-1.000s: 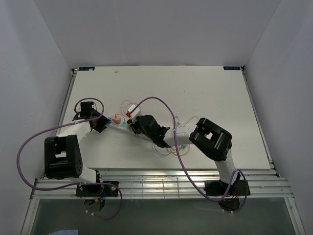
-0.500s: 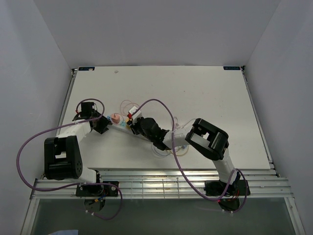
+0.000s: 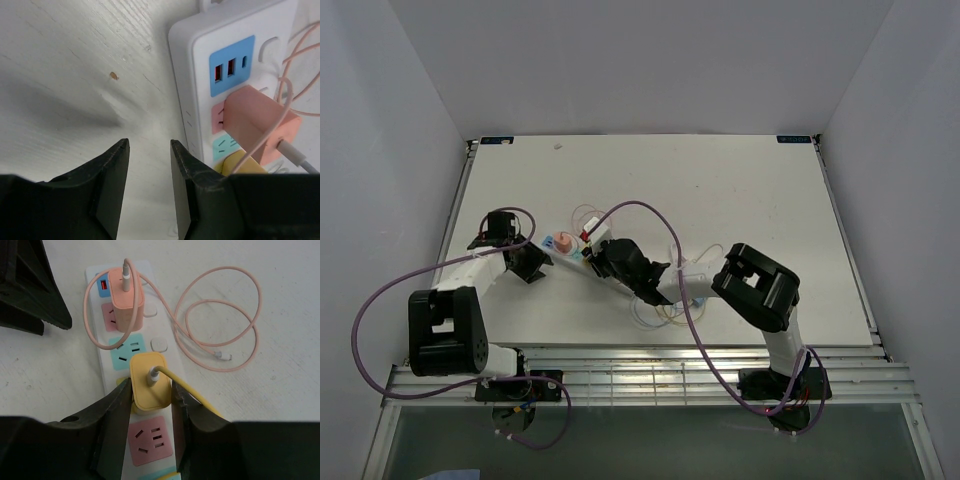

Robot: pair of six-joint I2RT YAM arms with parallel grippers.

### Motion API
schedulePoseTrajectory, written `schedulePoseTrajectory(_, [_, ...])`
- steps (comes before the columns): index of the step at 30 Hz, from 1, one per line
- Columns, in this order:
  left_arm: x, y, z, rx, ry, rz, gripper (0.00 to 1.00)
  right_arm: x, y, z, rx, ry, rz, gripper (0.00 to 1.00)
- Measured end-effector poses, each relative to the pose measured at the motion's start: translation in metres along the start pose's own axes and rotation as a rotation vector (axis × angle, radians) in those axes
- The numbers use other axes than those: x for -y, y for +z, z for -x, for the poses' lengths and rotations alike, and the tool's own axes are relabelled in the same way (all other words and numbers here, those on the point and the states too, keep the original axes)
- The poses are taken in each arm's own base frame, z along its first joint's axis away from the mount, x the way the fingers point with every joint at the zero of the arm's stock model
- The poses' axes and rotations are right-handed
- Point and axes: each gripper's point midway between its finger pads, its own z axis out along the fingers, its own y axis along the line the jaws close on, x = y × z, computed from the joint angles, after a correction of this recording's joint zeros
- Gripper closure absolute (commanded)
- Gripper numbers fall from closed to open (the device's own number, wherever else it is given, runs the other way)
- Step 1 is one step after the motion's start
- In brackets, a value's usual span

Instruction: Insert the plug

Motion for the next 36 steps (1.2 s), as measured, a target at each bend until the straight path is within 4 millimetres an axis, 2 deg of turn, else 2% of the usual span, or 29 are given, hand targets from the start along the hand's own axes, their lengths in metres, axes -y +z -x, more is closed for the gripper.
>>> schedulePoseTrajectory(2, [0.002,-0.008,0.000,0.005,0.002,-0.006,0.47,0.002,-0.003,0.000,-0.024,-0.004,-0.010,0.88])
schedulePoseTrajectory(4, [0.008,-0.020,0.004,0.026,0.008,-0.028,0.45,0.004,-0.004,0.003,-0.043,-0.012,-0.015,0.77])
schedulePoseTrajectory(5, [0.012,-0.027,0.006,0.039,0.010,-0.041,0.41,0.004,-0.005,0.005,-0.048,-0.015,-0.017,0.75])
schedulePoseTrajectory(8, [0.029,-0.052,0.017,0.098,0.027,-0.102,0.36,0.005,-0.007,0.006,-0.083,-0.030,-0.019,0.73])
schedulePoseTrajectory(13, [0.053,-0.093,0.031,0.178,0.055,-0.183,0.11,0.008,-0.014,0.009,-0.150,-0.049,-0.026,0.52])
schedulePoseTrajectory(14, [0.056,-0.100,0.033,0.190,0.060,-0.196,0.08,0.008,-0.017,0.005,-0.178,-0.056,-0.025,0.46])
schedulePoseTrajectory(15, [0.059,-0.107,0.035,0.202,0.065,-0.206,0.05,0.009,-0.022,-0.007,-0.235,-0.067,-0.022,0.36])
schedulePoseTrajectory(16, [0.062,-0.113,0.036,0.213,0.069,-0.214,0.02,0.010,-0.026,-0.017,-0.267,-0.071,-0.030,0.33])
schedulePoseTrajectory(18, [0.065,-0.126,0.038,0.233,0.079,-0.230,0.02,0.012,-0.032,-0.018,-0.302,-0.071,-0.030,0.20])
schedulePoseTrajectory(21, [0.070,-0.142,0.040,0.259,0.092,-0.250,0.02,0.015,-0.043,-0.020,-0.344,-0.068,-0.031,0.12])
schedulePoseTrajectory(27, [0.078,-0.172,0.045,0.302,0.114,-0.274,0.02,0.013,-0.075,-0.027,-0.436,-0.093,0.011,0.03])
schedulePoseTrajectory(29, [0.080,-0.180,0.045,0.312,0.121,-0.279,0.02,0.010,-0.088,-0.018,-0.434,-0.092,0.033,0.10])
schedulePoseTrajectory(30, [0.080,-0.184,0.045,0.317,0.126,-0.283,0.02,0.008,-0.094,-0.009,-0.417,-0.086,0.051,0.10])
schedulePoseTrajectory(35, [0.082,-0.201,0.044,0.336,0.144,-0.298,0.02,-0.004,-0.132,0.061,-0.246,-0.019,0.161,0.10])
schedulePoseTrajectory(36, [0.082,-0.204,0.043,0.337,0.149,-0.300,0.02,-0.006,-0.145,0.080,-0.192,0.003,0.187,0.10])
